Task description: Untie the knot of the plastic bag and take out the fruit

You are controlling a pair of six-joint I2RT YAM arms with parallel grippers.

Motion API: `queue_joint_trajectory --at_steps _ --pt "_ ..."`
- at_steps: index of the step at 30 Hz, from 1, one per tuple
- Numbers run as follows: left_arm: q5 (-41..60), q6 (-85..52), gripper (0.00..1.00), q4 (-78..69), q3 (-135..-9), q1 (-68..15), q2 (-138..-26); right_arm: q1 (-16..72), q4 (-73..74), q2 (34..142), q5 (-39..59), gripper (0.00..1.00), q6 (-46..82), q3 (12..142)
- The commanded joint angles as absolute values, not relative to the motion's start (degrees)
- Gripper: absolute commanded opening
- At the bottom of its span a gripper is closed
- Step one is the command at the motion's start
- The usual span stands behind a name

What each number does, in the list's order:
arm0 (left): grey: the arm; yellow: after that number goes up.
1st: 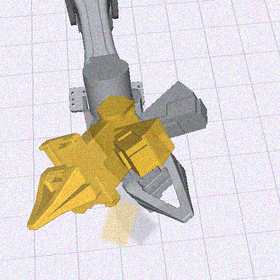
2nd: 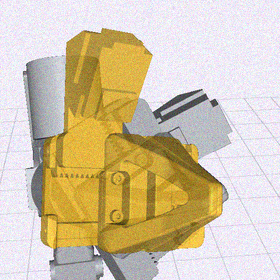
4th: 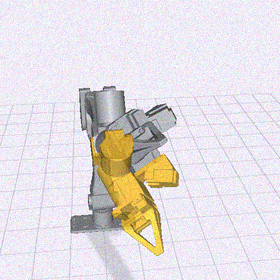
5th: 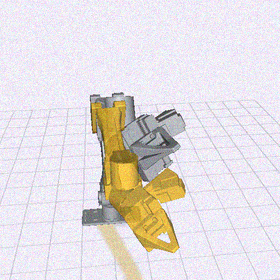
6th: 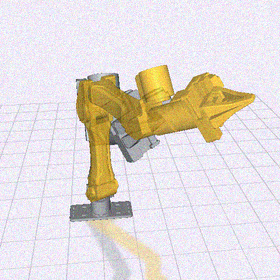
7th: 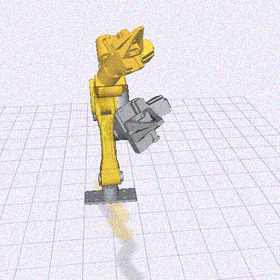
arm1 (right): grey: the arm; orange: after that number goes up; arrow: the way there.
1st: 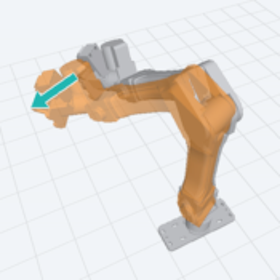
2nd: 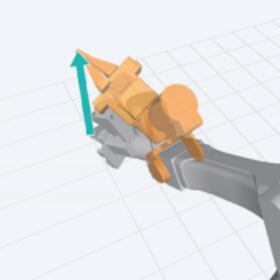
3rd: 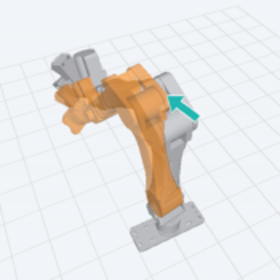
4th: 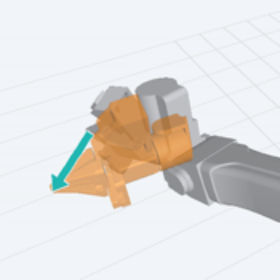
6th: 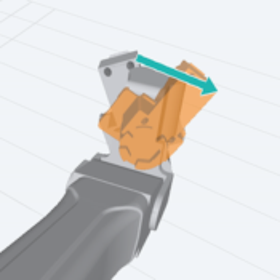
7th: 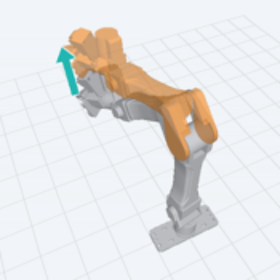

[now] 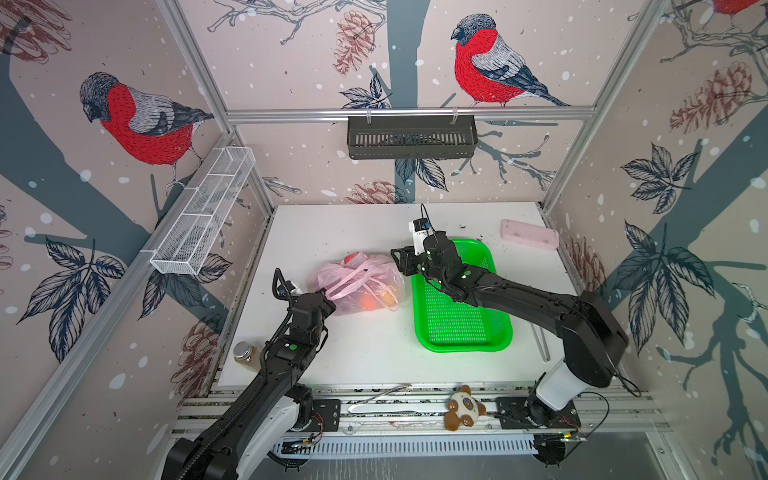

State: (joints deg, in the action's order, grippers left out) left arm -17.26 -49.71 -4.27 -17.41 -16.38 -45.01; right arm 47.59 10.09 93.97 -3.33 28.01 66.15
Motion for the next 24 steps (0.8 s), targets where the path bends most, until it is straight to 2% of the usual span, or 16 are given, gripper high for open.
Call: queue_joint_trajectory --at_steps 1,5,8,11,21,24 --pt "-14.51 -47.3 0.52 -2.31 -19.73 -16.34 -44.18 49.9 4.58 92.95 -8.54 0.59 23.38 68.09" --pt "-11.59 -45.6 0.64 1.71 -22.07 -16.34 -42.72 54.01 -2.78 92.89 -16.09 0.62 20.11 70.39" --pt "-9.81 -45.15 0.7 3.22 -22.41 -16.35 -41.19 57.69 -7.16 93.42 -20.95 0.62 17.85 71.63" --pt "-8.89 -45.42 0.7 4.06 -22.49 -16.34 -39.97 61.51 -9.84 94.36 -26.04 0.66 15.41 72.2" --pt "-8.36 -45.73 0.71 5.04 -23.47 -16.36 -39.84 66.56 -6.8 100.14 -35.3 0.98 7.33 76.02" --pt "-8.01 -45.91 0.71 4.92 -23.25 -16.28 -39.73 67.46 -4.32 102.95 -36.72 0.99 4.48 78.23"
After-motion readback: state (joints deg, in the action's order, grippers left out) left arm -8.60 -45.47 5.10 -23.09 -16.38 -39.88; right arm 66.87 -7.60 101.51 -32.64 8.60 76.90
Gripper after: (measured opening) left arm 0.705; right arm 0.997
